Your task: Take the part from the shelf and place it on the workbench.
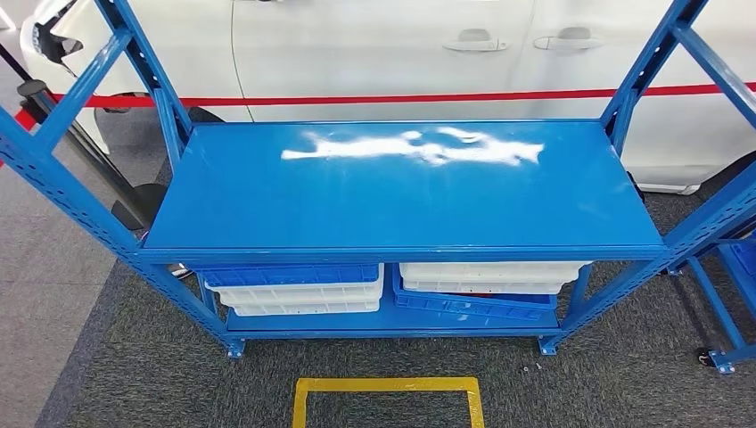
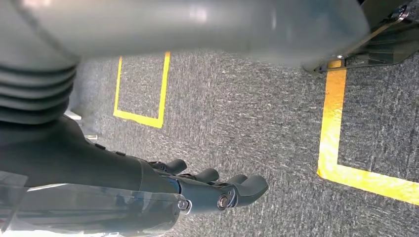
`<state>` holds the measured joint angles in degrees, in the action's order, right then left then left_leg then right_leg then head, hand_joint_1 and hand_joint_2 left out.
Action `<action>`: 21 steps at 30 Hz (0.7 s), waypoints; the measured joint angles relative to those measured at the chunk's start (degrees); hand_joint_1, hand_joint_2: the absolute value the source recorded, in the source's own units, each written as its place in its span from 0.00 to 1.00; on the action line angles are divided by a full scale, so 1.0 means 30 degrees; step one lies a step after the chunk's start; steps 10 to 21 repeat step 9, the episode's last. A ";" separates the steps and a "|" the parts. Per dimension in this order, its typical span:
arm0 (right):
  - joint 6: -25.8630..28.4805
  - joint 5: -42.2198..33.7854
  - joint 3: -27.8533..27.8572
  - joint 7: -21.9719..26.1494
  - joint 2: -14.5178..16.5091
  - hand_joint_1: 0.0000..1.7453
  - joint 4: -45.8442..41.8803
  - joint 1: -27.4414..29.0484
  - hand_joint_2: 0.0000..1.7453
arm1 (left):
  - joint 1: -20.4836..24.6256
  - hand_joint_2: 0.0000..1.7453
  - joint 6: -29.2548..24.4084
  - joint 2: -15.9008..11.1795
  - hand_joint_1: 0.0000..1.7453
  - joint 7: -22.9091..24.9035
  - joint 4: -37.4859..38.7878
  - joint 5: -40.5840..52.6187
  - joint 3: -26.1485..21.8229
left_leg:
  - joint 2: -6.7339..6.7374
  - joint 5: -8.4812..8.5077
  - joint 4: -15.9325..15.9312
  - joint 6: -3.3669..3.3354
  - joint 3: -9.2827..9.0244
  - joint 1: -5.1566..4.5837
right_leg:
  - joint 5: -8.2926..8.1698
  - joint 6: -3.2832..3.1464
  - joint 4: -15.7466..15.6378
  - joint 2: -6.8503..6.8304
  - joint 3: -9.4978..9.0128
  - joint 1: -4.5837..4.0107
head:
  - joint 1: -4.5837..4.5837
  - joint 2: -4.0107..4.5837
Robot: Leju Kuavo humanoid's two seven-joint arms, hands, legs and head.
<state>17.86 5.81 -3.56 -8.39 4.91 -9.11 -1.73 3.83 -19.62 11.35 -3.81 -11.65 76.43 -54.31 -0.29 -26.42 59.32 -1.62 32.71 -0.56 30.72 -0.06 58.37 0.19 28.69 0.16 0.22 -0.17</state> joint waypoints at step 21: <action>-0.0002 0.0311 -0.0019 0.0137 -0.0020 0.00 0.0000 -0.0013 1.00 | -0.0068 1.00 -0.0839 -0.0115 0.00 -0.0191 0.0000 0.0014 0.0010 | -0.0003 0.0000 0.0000 0.0000 0.0006 -0.0003 | 0.0001 0.0006 -0.0016 -0.0003 -0.0007 0.0010 | -0.0007 0.0000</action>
